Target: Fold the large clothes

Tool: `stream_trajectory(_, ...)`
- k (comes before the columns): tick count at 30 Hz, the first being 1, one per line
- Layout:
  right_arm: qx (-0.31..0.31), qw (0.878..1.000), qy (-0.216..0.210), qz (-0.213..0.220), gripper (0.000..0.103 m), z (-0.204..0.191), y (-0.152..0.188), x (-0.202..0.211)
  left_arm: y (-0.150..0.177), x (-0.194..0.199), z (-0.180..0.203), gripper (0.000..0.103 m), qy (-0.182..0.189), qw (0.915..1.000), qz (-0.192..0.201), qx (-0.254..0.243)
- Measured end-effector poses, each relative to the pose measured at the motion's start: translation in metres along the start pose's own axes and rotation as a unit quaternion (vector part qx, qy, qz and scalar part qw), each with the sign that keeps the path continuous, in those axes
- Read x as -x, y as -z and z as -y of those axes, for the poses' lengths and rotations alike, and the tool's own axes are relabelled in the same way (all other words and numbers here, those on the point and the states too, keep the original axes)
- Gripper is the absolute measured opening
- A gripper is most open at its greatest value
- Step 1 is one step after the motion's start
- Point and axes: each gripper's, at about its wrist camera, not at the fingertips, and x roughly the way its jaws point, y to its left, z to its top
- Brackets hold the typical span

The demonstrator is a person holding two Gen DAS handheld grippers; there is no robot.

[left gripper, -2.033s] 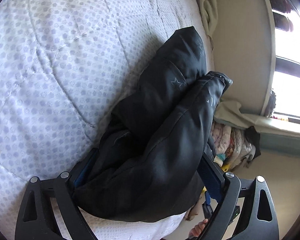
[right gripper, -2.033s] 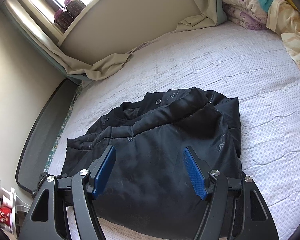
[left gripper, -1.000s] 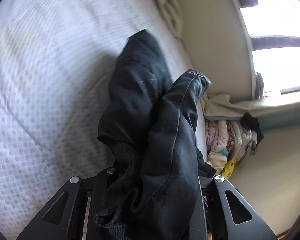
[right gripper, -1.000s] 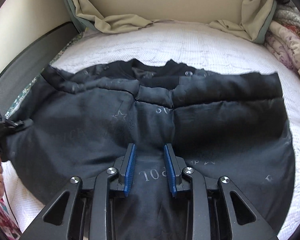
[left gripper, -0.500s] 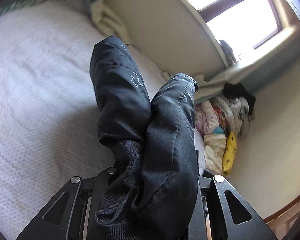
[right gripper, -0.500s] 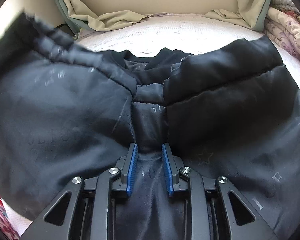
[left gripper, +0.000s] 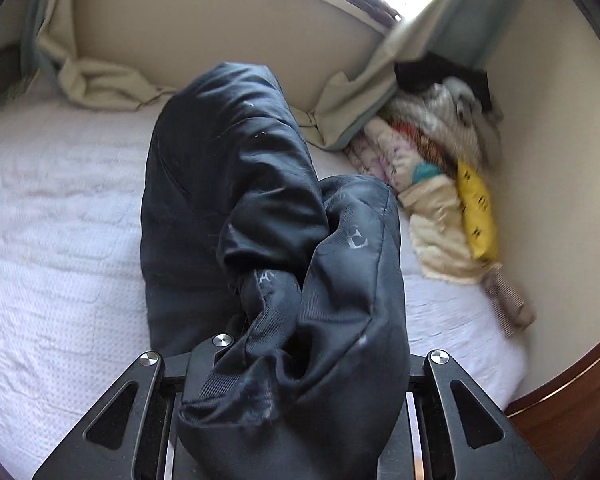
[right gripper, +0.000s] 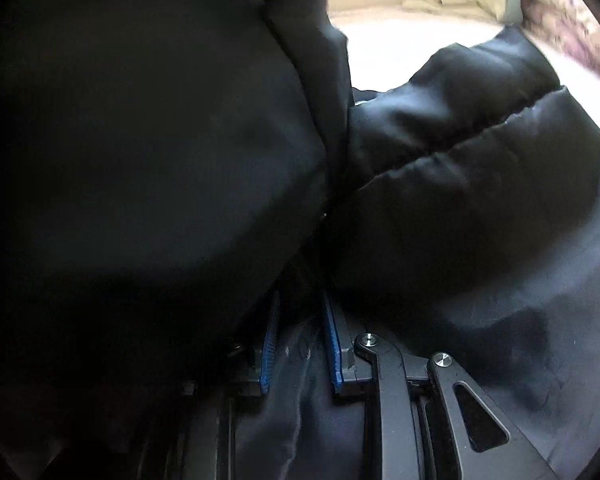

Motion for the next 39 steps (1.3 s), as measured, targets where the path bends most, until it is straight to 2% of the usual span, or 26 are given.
stream_trajectory(3, -0.031, 0.999, -0.015, -0.040, 0.020, 0.016, -0.004, 0.026, 0.000, -0.011, 0.014, 0.029, -0.005, 1.0000, -0.008, 0.000)
stream_trajectory(6, -0.071, 0.996, -0.024, -0.054, 0.041, 0.040, 0.002, 0.068, 0.004, -0.025, 0.027, 0.029, -0.009, 0.9996, -0.023, -0.013)
stream_trajectory(9, -0.144, 0.988, -0.060, -0.007, 0.057, 0.078, 0.015, 0.121, 0.016, -0.037, 0.036, 0.030, -0.015, 0.9985, -0.039, -0.035)
stream_trajectory(11, -0.204, 0.972, -0.110, 0.042, 0.062, 0.104, 0.023, 0.149, 0.025, -0.041, 0.041, 0.031, -0.020, 0.9977, -0.043, -0.049)
stream_trajectory(13, -0.240, 0.948, -0.189, 0.093, 0.066, 0.121, 0.024, 0.168, 0.033, -0.045, 0.046, 0.031, -0.027, 0.9966, -0.046, -0.062)
stream_trajectory(14, -0.240, 0.941, -0.218, 0.100, 0.074, 0.122, 0.022, 0.170, 0.036, -0.047, 0.048, 0.032, -0.030, 0.9961, -0.048, -0.068)
stream_trajectory(15, -0.235, 0.938, -0.234, 0.097, 0.083, 0.120, 0.020, 0.170, 0.039, -0.048, 0.050, 0.032, -0.033, 0.9954, -0.051, -0.074)
stream_trajectory(18, -0.219, 0.948, -0.222, 0.064, 0.088, 0.108, 0.011, 0.155, 0.047, -0.053, 0.057, 0.033, -0.043, 0.9930, -0.055, -0.096)
stream_trajectory(21, -0.218, 0.954, -0.203, 0.041, 0.088, 0.098, -0.006, 0.126, 0.056, -0.057, 0.063, 0.033, -0.054, 0.9897, -0.058, -0.119)
stream_trajectory(23, -0.207, 0.958, -0.195, 0.042, 0.087, 0.093, -0.001, 0.118, 0.064, -0.059, 0.067, 0.034, -0.061, 0.9873, -0.059, -0.134)
stream_trajectory(24, -0.197, 0.961, -0.188, 0.045, 0.083, 0.090, -0.004, 0.112, 0.067, -0.060, 0.068, 0.034, -0.063, 0.9863, -0.058, -0.141)
stream_trajectory(27, -0.181, 0.967, -0.176, 0.039, 0.047, 0.087, -0.010, 0.104, 0.073, -0.062, 0.075, 0.035, -0.075, 0.9833, -0.055, -0.156)
stream_trajectory(30, -0.173, 0.972, -0.155, 0.042, 0.034, 0.087, -0.009, 0.113, 0.072, -0.068, 0.083, 0.035, -0.070, 0.9823, -0.058, -0.164)
stream_trajectory(31, -0.158, 0.977, -0.133, 0.049, 0.033, 0.087, -0.011, 0.119, 0.073, -0.068, 0.085, 0.036, -0.066, 0.9823, -0.058, -0.165)
stream_trajectory(34, -0.141, 0.983, -0.101, 0.062, 0.030, 0.088, -0.008, 0.137, 0.075, -0.074, 0.101, 0.037, -0.058, 0.9803, -0.061, -0.179)
stream_trajectory(39, -0.164, 0.980, -0.093, 0.066, 0.027, 0.108, 0.003, 0.153, 0.080, -0.087, 0.120, 0.038, -0.044, 0.9778, -0.066, -0.194)
